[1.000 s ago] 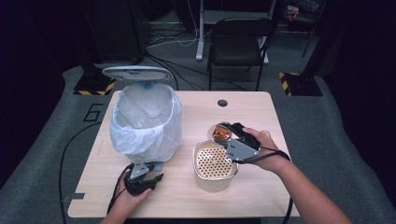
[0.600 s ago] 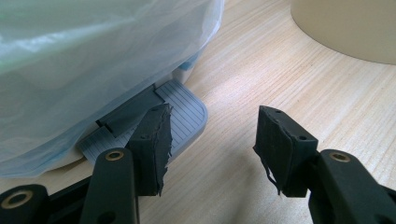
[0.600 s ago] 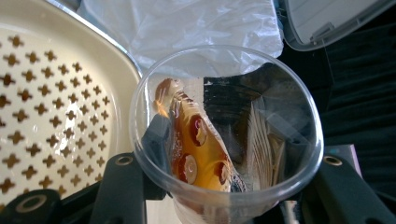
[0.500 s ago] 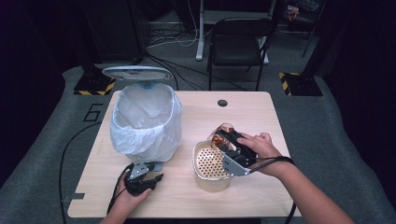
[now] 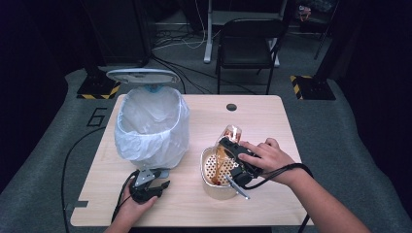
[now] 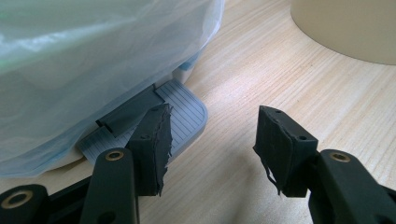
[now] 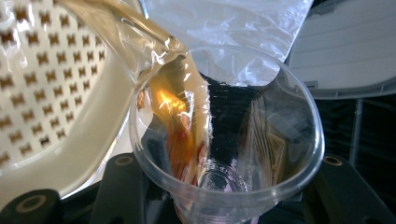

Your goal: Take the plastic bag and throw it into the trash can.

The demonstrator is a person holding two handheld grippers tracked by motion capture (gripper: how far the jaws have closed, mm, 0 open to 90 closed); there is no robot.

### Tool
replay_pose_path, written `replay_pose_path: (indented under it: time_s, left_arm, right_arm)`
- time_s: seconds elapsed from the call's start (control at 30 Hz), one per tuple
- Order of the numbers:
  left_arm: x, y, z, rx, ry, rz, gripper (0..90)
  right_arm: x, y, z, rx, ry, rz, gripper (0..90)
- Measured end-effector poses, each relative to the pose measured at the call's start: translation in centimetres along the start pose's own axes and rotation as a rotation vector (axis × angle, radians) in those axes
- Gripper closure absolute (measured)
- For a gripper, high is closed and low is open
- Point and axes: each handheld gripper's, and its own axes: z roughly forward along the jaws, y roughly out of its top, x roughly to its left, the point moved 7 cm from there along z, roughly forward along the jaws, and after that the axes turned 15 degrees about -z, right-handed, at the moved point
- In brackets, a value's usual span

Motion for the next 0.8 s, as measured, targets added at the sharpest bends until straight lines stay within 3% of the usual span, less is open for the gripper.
replay_pose_path:
  time_s: [0.1, 0.27, 0.33, 0.4, 0.53, 0.57, 0.6, 0.63, 0.67, 0.73, 0.8]
  left_arm:
    - [0.0, 0.0, 0.0, -0.001, 0.0, 0.0, 45.8]
    - [0.0, 0.0, 0.0, 0.0, 0.0, 0.0, 45.8]
    - [0.0, 0.0, 0.0, -0.001, -0.001, -0.001, 45.8]
    - [0.0, 0.0, 0.0, -0.001, -0.001, -0.001, 45.8]
    - [0.0, 0.0, 0.0, 0.0, -0.001, 0.0, 45.8]
    - [0.0, 0.0, 0.0, 0.0, -0.001, -0.001, 45.8]
    - [0.0, 0.0, 0.0, 0.0, -0.002, -0.001, 45.8]
    - [0.0, 0.0, 0.0, -0.001, -0.001, -0.001, 45.8]
    - [0.0, 0.0, 0.0, -0.001, -0.002, -0.001, 45.8]
    - [0.0, 0.0, 0.0, -0.001, -0.001, -0.001, 45.8]
    - [0.0, 0.0, 0.0, -0.001, -0.001, 0.0, 45.8]
  right_arm:
    - [0.1, 0.1, 0.0, 0.019, -0.013, -0.053, 49.3]
    - [0.4, 0.2, 0.1, 0.062, -0.064, -0.184, 49.3]
    - [0.9, 0.3, 0.2, 0.065, -0.039, -0.219, 49.3]
    - [1.2, 0.5, 0.3, 0.085, -0.073, -0.267, 49.3]
    - [1.5, 0.8, 0.2, 0.084, -0.079, -0.349, 49.3]
    - [1.9, 0.9, 0.1, 0.098, -0.097, -0.309, 49.3]
    - [1.7, 1.0, 0.2, 0.08, -0.103, -0.355, 49.3]
    - [1.8, 1.1, 0.3, 0.08, -0.124, -0.328, 49.3]
    - [1.5, 1.0, 0.1, 0.095, -0.097, -0.402, 49.3]
    - [1.6, 1.1, 0.2, 0.087, -0.096, -0.394, 49.3]
    - [1.9, 1.1, 0.1, 0.1, -0.107, -0.322, 49.3]
